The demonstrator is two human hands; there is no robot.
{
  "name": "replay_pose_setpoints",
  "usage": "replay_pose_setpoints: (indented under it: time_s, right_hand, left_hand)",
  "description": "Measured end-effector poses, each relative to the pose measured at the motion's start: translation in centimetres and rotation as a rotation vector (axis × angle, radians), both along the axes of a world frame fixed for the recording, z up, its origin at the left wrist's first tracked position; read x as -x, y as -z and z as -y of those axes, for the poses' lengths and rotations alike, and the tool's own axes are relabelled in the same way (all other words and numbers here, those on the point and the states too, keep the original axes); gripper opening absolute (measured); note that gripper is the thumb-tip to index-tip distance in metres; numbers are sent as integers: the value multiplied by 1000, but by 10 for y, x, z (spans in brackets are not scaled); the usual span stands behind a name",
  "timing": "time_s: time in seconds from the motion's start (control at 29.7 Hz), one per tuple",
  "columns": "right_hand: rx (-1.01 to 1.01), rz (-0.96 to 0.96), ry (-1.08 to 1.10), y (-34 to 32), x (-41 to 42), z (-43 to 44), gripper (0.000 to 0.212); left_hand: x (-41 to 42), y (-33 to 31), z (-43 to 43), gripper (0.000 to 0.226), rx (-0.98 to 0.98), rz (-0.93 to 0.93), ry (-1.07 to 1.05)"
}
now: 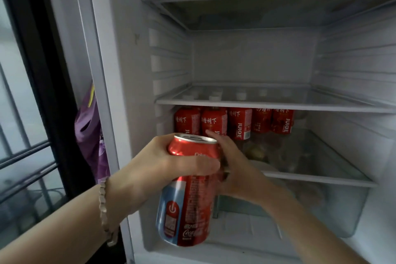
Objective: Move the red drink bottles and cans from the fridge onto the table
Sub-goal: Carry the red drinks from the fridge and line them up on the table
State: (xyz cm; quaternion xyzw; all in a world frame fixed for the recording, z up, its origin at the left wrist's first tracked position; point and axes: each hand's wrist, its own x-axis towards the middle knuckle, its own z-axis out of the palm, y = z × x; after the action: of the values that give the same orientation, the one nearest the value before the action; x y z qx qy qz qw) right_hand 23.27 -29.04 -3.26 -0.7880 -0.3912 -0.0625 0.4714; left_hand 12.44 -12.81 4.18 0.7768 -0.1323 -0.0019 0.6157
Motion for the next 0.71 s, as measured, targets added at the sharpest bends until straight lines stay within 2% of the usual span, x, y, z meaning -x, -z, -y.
replay_pose_setpoints:
  time_s: [0.07, 0.1, 0.17, 0.2, 0.27, 0.37, 0.57, 0.71]
  right_hand:
    - [-44, -87, 94, 1, -21, 4, 72]
    - [-124, -113, 224, 0, -35, 1, 67]
    - [-236, -168, 434, -4, -62, -11, 70]
    - [-276, -194, 463, -6, -71, -21, 77]
    - [-339, -221, 470, -13, -85, -41, 92]
    - [-363, -207, 563, -19, -97, -56, 86]
    - [-339, -95, 568, -14, -64, -38, 76]
    - [-382, -189, 560, -14, -44, -17, 91]
  left_hand:
    - [1, -1, -5, 54, -56, 11, -58]
    - [1, -1, -7, 56, -95, 13, -87]
    - [2, -1, -10, 57, -149, 5, -126]
    - [3, -3, -12, 58, -169, 1, -138]
    - [4, -5, -12, 55, -198, -6, -157]
    - [6, -8, -11, 40, -200, -6, -175]
    - [0, -13, -20, 52, -182, -18, -170]
    - [-5, -14, -23, 53, -155, -9, -143]
